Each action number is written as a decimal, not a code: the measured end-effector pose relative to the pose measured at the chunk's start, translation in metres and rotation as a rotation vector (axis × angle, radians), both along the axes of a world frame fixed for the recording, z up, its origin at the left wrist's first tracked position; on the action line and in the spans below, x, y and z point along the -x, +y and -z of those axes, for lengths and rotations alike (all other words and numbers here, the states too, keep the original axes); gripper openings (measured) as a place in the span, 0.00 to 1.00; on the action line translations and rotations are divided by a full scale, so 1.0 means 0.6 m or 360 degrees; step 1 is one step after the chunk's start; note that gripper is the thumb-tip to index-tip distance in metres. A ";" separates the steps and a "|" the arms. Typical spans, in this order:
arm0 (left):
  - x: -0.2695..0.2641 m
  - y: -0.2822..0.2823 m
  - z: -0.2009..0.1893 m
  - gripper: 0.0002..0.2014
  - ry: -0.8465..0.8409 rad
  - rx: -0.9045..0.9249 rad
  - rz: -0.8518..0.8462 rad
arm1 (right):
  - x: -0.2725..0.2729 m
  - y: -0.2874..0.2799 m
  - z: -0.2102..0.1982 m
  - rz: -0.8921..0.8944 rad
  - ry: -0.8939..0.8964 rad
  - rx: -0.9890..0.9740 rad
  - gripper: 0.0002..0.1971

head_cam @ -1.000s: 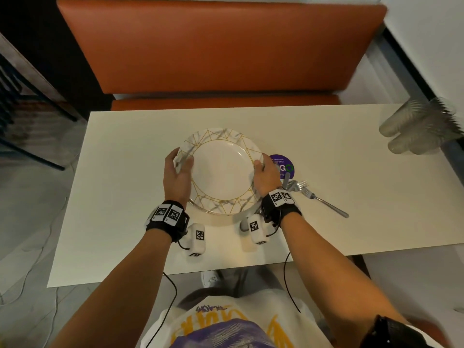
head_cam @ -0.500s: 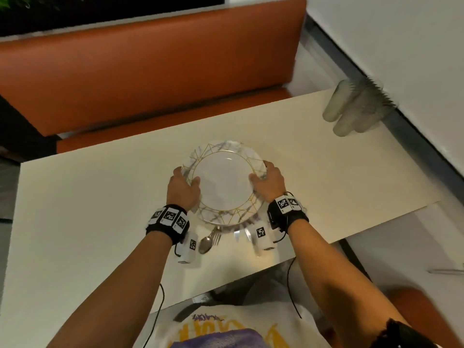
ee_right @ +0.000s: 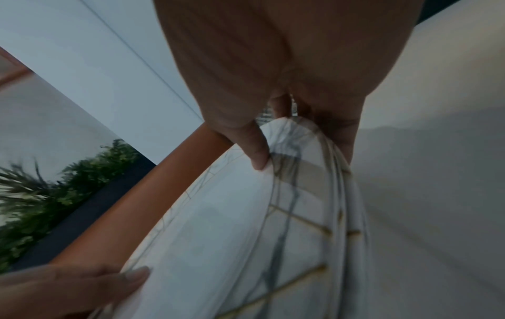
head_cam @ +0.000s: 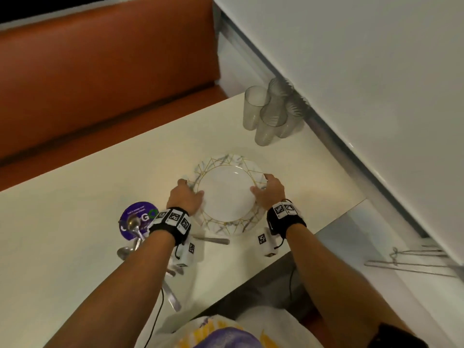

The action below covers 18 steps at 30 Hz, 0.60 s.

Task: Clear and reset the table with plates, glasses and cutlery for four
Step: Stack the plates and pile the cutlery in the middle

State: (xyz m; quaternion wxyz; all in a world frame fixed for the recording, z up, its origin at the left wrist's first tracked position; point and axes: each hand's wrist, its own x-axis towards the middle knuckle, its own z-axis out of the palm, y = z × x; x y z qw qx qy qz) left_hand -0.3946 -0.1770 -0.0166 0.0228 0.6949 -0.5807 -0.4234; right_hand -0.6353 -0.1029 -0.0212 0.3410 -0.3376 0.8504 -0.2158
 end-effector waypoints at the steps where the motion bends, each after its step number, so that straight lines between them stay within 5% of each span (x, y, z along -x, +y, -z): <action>1: 0.025 -0.002 0.003 0.33 0.0004 -0.0014 0.0017 | 0.022 0.001 0.008 0.0005 0.0023 -0.0029 0.32; 18: 0.271 -0.034 0.038 0.28 -0.0095 0.0047 0.0490 | 0.256 0.001 0.047 0.0220 0.0175 -0.0200 0.28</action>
